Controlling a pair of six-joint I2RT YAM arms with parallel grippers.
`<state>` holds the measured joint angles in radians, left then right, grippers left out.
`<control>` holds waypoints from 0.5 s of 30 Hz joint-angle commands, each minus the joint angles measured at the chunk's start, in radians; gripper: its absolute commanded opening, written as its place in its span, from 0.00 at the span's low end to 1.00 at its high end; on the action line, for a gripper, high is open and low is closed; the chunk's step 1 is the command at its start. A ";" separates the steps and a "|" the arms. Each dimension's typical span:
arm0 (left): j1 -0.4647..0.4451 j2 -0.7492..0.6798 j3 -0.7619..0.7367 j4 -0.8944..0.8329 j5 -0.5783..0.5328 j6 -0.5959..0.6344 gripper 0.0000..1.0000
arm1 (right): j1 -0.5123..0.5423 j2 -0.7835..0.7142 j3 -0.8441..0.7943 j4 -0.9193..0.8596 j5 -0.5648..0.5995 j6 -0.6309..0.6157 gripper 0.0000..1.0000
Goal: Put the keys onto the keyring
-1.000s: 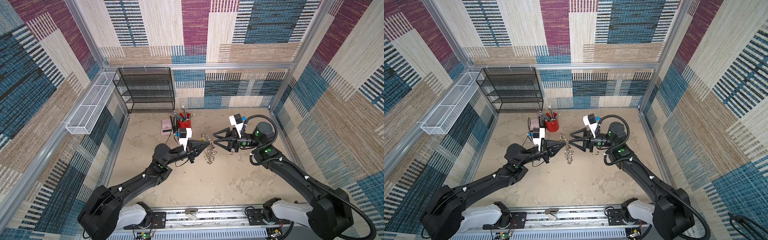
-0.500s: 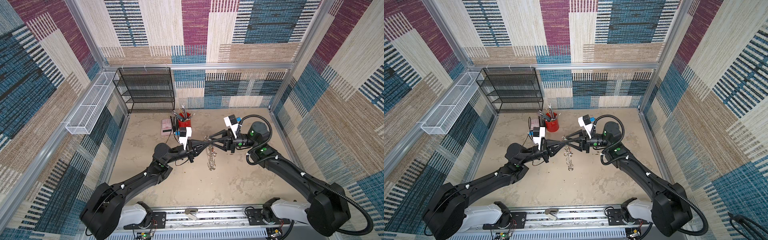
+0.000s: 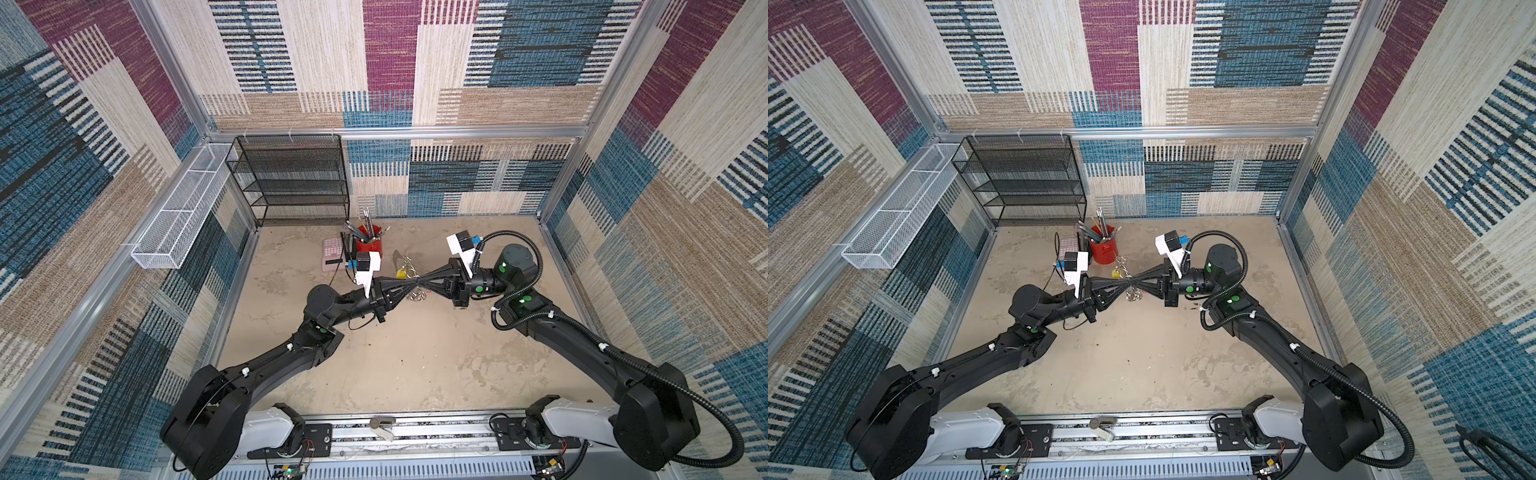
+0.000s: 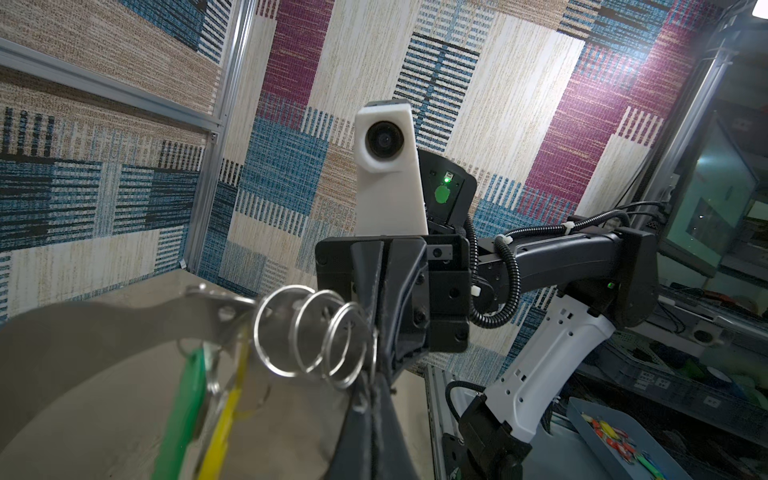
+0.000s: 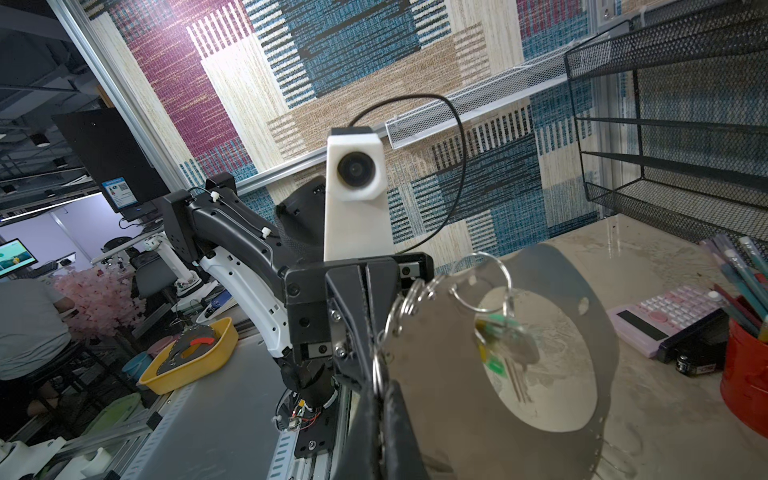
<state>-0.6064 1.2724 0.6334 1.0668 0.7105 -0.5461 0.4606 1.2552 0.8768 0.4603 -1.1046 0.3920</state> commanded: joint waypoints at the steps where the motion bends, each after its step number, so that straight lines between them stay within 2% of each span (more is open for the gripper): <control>1: 0.000 0.001 0.002 0.096 0.015 -0.009 0.00 | 0.004 0.006 -0.003 0.015 -0.008 0.011 0.00; 7: 0.000 -0.005 0.011 0.049 0.027 -0.002 0.00 | 0.003 0.003 -0.006 0.007 0.012 0.014 0.00; 11: 0.000 -0.027 0.018 -0.026 0.033 0.009 0.10 | 0.003 0.000 -0.005 -0.030 0.037 -0.003 0.00; 15: 0.002 -0.074 0.037 -0.188 0.043 0.056 0.17 | 0.003 -0.005 -0.003 -0.069 0.041 -0.025 0.00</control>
<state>-0.6044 1.2255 0.6445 0.9405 0.7170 -0.5438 0.4629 1.2560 0.8703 0.4351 -1.0882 0.3874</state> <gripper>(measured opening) 0.166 0.058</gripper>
